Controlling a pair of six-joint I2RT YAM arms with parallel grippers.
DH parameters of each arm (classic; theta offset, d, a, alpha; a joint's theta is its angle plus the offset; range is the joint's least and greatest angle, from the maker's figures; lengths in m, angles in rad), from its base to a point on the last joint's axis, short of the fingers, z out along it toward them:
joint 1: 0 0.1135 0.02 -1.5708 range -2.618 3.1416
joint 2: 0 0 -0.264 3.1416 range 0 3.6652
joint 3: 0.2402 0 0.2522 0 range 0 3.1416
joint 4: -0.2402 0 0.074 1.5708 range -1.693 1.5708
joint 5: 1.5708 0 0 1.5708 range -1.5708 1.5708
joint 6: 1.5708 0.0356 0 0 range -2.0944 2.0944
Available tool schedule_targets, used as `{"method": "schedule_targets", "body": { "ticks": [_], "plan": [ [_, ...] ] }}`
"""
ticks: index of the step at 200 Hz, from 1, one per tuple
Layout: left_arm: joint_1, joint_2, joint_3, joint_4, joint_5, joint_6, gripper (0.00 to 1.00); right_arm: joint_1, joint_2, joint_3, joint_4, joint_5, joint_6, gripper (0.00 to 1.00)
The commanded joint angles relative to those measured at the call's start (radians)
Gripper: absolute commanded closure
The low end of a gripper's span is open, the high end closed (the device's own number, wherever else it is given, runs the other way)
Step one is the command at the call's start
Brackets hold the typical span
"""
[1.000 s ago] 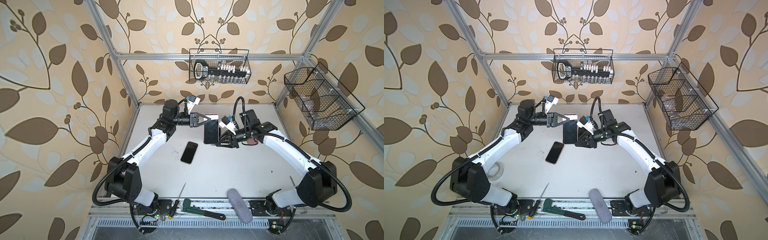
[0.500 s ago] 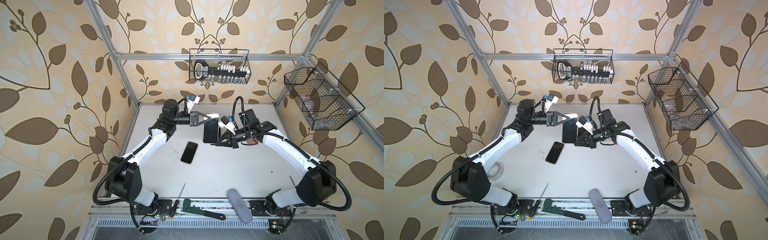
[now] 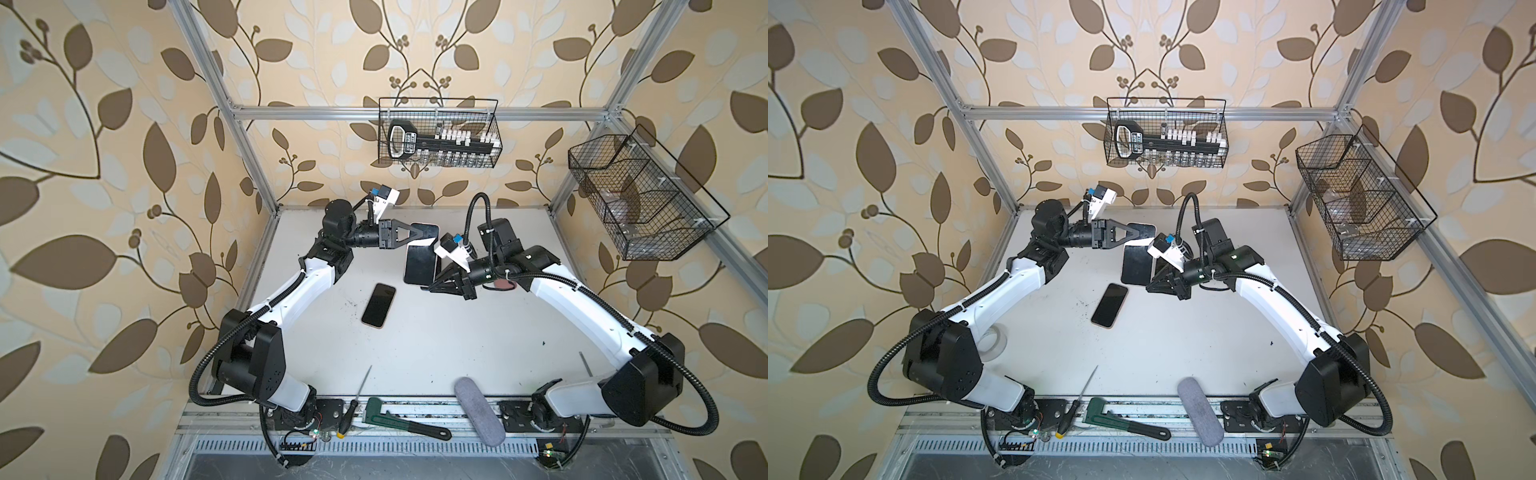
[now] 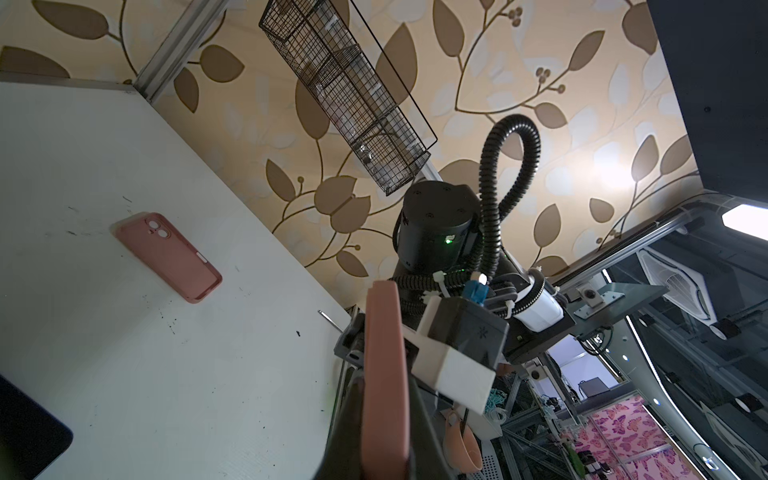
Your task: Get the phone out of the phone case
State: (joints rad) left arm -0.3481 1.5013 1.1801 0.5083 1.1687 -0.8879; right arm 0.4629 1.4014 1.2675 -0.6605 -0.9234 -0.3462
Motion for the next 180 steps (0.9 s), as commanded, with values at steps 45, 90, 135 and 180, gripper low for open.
{"method": "schedule_targets", "body": {
  "ticks": [45, 90, 135, 180],
  "plan": [
    [-0.046, -0.018, 0.028, 0.061, -0.055, -0.136, 1.00, 0.023, -0.043, -0.048, 0.091, 0.172, -0.066, 0.94],
    [-0.046, -0.029, 0.026, 0.055, -0.084, -0.138, 1.00, -0.008, -0.084, -0.111, 0.178, 0.132, 0.010, 0.88],
    [-0.046, -0.052, 0.026, 0.010, -0.186, -0.143, 1.00, -0.049, -0.168, -0.209, 0.331, 0.082, 0.152, 0.74],
    [-0.043, -0.099, -0.011, -0.012, -0.326, -0.168, 1.00, -0.106, -0.247, -0.305, 0.512, 0.023, 0.344, 0.51]
  ]
}}
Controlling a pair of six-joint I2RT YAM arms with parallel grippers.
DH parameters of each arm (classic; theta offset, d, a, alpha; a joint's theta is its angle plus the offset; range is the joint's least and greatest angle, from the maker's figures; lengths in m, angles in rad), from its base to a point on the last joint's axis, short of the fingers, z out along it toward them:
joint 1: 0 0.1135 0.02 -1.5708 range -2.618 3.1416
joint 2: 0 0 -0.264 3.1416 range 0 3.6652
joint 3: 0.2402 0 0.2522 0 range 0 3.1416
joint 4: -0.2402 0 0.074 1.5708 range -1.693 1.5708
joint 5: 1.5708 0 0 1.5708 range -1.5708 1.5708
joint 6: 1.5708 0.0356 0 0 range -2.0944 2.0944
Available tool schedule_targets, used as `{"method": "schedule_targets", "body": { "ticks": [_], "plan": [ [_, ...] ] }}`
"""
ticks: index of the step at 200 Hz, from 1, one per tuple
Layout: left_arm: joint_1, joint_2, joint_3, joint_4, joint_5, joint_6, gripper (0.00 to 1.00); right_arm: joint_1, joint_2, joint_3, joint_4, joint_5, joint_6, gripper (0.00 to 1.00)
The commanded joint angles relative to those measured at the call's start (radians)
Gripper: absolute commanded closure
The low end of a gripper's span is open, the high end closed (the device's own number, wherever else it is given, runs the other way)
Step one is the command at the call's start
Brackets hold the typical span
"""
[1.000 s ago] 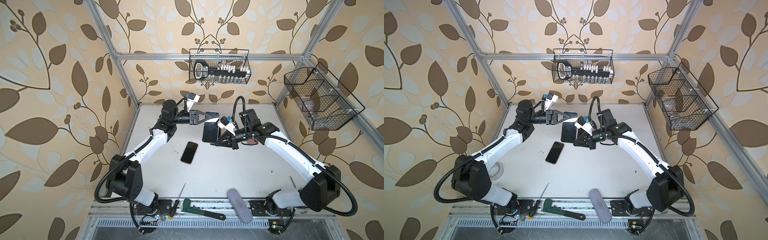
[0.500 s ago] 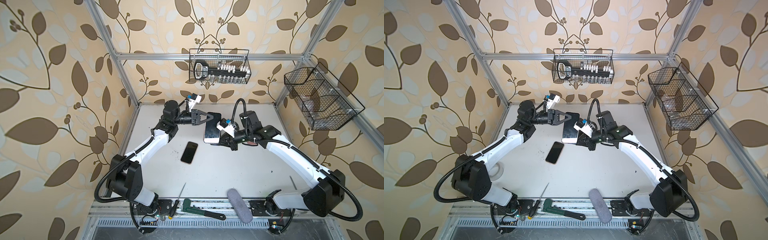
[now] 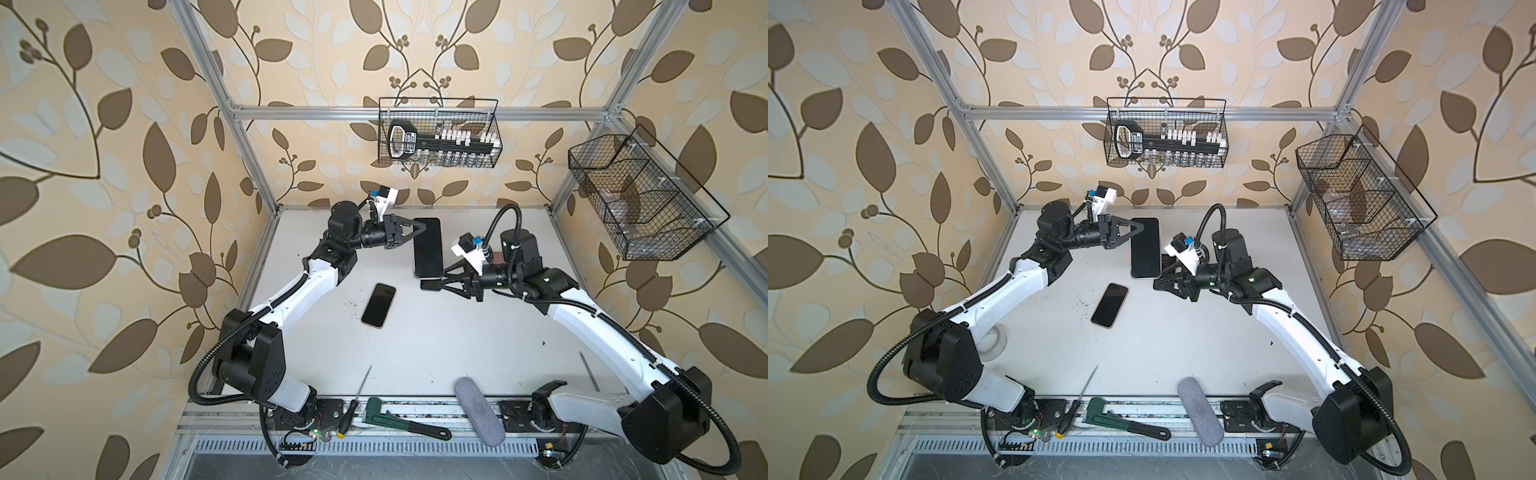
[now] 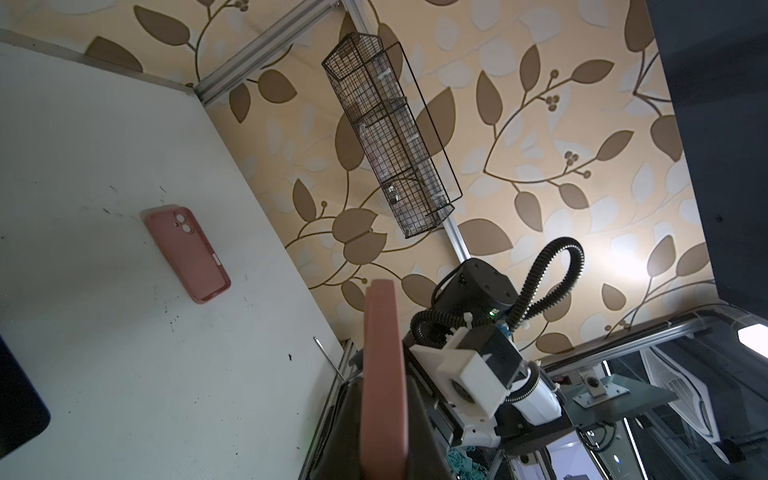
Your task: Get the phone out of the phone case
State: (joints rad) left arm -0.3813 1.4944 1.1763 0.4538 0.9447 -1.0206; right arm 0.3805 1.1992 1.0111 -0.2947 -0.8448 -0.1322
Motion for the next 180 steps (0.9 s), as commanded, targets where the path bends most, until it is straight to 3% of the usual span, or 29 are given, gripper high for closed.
{"method": "schedule_targets", "body": {
  "ticks": [1, 19, 61, 123, 180],
  "plan": [
    [-0.010, -0.093, -0.008, 0.042, -0.105, -0.036, 1.00, -0.025, -0.047, -0.051, 0.146, -0.056, 0.134, 0.50],
    [-0.006, -0.105, -0.037, 0.062, -0.169, -0.072, 1.00, -0.042, -0.076, -0.086, 0.217, -0.059, 0.211, 0.43],
    [0.001, -0.127, -0.116, 0.130, -0.286, -0.153, 1.00, -0.063, -0.097, -0.122, 0.300, -0.063, 0.340, 0.38],
    [0.019, -0.175, -0.174, 0.117, -0.372, -0.162, 1.00, -0.080, -0.090, -0.139, 0.362, -0.004, 0.474, 0.29],
    [0.035, -0.215, -0.217, 0.153, -0.413, -0.202, 1.00, -0.086, -0.082, -0.164, 0.437, 0.016, 0.577, 0.12]
  ]
}}
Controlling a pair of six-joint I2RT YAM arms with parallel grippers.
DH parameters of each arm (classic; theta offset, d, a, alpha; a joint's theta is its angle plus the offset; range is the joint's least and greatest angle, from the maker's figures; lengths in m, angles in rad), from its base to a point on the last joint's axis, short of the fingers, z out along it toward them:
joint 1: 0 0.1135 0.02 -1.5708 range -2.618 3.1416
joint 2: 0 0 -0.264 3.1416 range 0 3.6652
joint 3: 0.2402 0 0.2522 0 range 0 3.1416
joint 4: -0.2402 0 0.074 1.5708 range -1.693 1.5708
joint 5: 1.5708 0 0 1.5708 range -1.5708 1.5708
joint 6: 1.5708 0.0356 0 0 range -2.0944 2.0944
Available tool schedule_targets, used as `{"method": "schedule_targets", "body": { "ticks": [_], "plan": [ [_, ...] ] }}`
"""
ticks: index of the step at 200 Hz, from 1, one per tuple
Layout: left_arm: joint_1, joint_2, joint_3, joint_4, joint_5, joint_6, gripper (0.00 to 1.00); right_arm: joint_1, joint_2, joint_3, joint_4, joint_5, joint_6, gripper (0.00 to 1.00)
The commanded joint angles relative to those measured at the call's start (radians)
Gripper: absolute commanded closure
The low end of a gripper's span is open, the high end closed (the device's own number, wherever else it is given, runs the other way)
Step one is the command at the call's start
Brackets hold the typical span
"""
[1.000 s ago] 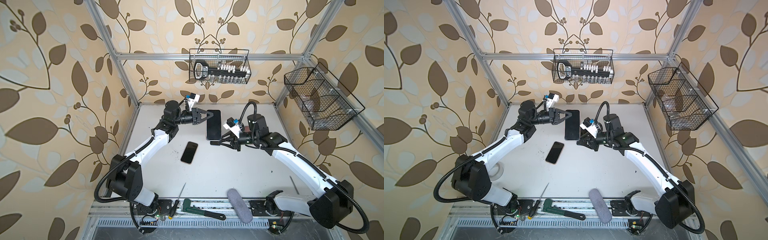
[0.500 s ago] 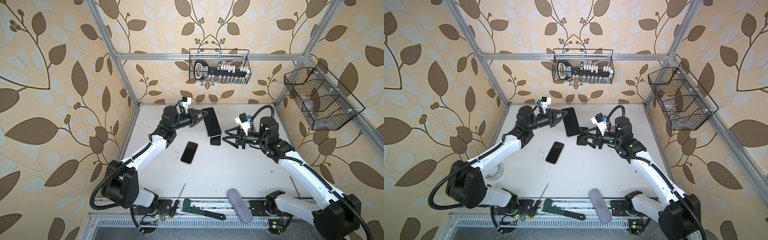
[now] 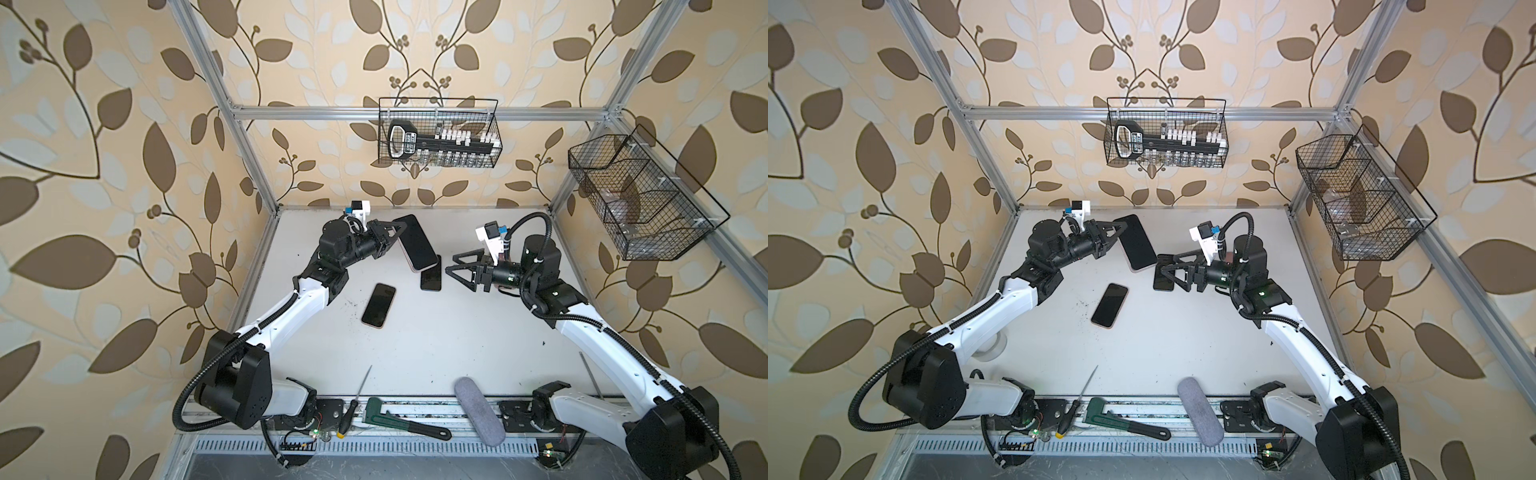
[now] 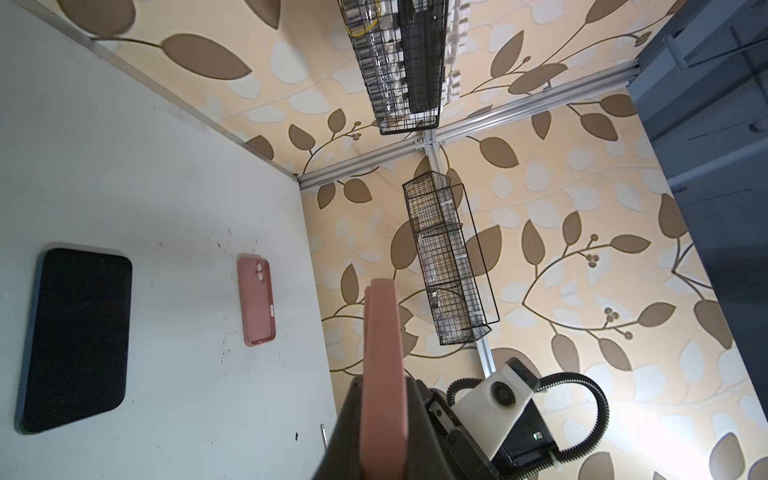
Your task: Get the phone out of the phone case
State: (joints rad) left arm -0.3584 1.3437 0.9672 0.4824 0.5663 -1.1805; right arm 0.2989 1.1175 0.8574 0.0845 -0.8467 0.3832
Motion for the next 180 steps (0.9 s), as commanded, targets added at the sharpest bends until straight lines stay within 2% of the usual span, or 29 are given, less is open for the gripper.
{"method": "schedule_targets", "body": {
  "ticks": [1, 9, 13, 17, 85, 124, 180],
  "plan": [
    [0.013, -0.064, -0.009, 0.125, -0.035, -0.044, 1.00, -0.004, 0.000, -0.011, 0.059, 0.017, 0.064, 0.12],
    [0.015, -0.069, -0.017, 0.133, -0.041, -0.052, 1.00, -0.004, 0.001, -0.011, 0.060, 0.021, 0.076, 0.08],
    [0.016, -0.072, -0.020, 0.138, -0.044, -0.060, 1.00, -0.004, 0.001, -0.011, 0.061, 0.023, 0.083, 0.01],
    [0.018, -0.076, -0.025, 0.142, -0.048, -0.064, 1.00, -0.003, 0.003, -0.011, 0.062, 0.026, 0.091, 0.00],
    [0.021, -0.135, -0.131, 0.227, -0.131, -0.184, 1.00, -0.004, 0.006, -0.084, 0.185, 0.108, 0.266, 0.00],
    [0.019, -0.106, -0.215, 0.386, -0.172, -0.324, 1.00, -0.004, 0.026, -0.163, 0.336, 0.135, 0.403, 0.00],
    [0.000, -0.071, -0.229, 0.439, -0.184, -0.348, 1.00, 0.038, 0.073, -0.198, 0.460, 0.169, 0.492, 0.00]
  ]
}}
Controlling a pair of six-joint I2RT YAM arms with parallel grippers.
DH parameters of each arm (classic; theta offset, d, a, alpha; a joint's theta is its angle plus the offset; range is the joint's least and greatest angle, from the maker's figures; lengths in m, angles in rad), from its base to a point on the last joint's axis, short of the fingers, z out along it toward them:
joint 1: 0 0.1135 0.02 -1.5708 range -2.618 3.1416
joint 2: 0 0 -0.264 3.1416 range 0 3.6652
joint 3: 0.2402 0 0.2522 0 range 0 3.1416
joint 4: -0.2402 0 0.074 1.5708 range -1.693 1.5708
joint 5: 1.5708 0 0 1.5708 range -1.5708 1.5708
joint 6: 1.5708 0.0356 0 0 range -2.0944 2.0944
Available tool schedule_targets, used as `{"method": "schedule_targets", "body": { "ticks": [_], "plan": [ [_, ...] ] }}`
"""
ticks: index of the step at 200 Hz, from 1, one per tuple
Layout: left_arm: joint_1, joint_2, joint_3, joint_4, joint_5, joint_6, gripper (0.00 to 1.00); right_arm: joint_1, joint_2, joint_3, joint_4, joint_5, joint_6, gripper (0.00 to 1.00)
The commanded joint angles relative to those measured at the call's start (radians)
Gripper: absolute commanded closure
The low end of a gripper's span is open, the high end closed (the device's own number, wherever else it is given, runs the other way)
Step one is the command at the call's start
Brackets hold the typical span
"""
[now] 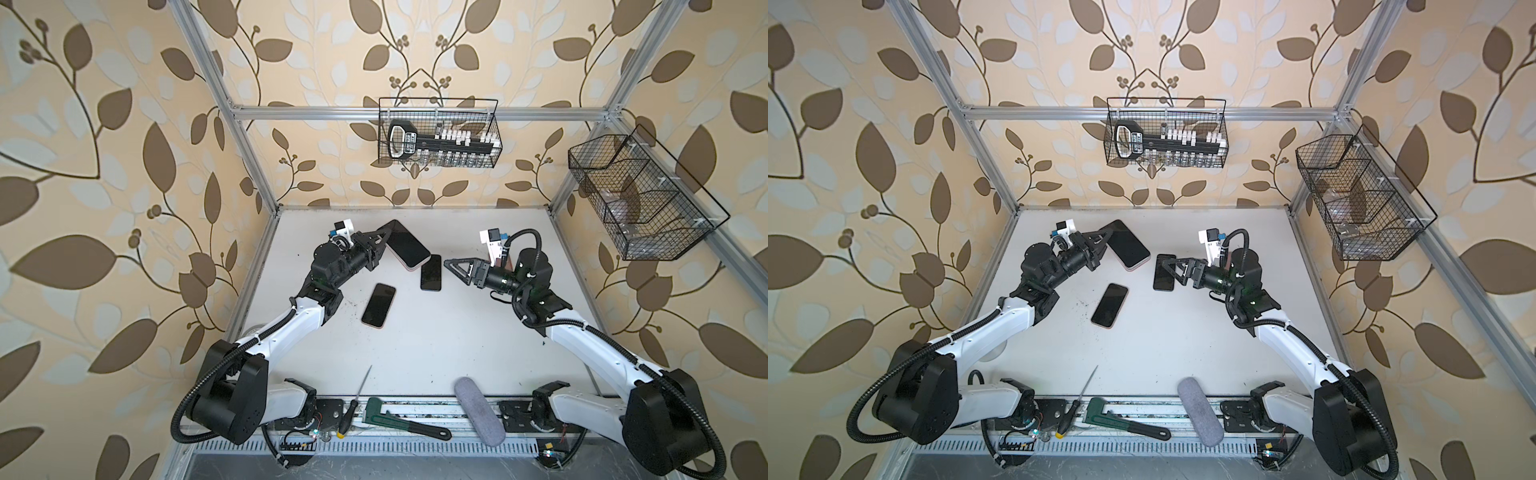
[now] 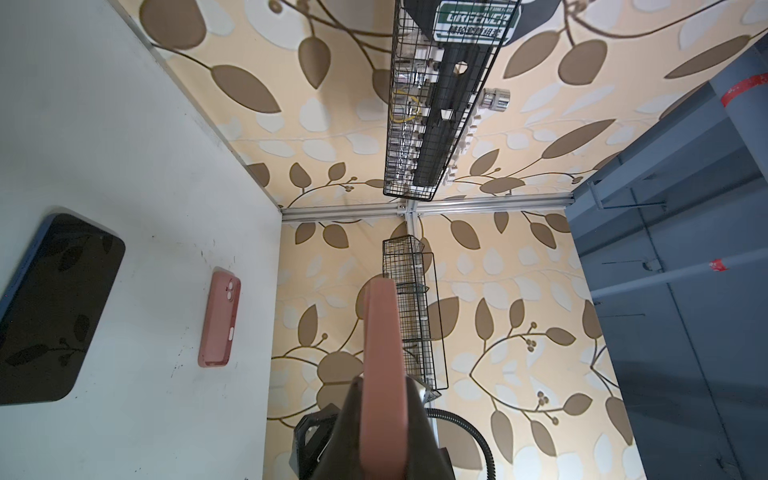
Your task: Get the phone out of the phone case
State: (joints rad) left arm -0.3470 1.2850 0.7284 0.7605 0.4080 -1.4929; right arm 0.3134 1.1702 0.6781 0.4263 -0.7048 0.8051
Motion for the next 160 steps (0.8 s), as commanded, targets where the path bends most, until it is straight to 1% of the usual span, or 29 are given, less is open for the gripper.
{"method": "schedule_targets", "body": {
  "ticks": [1, 61, 160],
  "plan": [
    [-0.012, -0.012, 0.009, 0.161, -0.026, -0.035, 1.00, 0.026, 0.022, -0.018, 0.119, 0.029, 0.072, 0.00],
    [-0.035, -0.007, 0.013, 0.169, -0.034, -0.036, 1.00, 0.067, 0.101, -0.010, 0.240, 0.027, 0.133, 0.01],
    [-0.058, -0.019, 0.021, 0.172, -0.036, -0.036, 1.00, 0.075, 0.145, 0.003, 0.264, 0.033, 0.144, 0.01]
  ]
}}
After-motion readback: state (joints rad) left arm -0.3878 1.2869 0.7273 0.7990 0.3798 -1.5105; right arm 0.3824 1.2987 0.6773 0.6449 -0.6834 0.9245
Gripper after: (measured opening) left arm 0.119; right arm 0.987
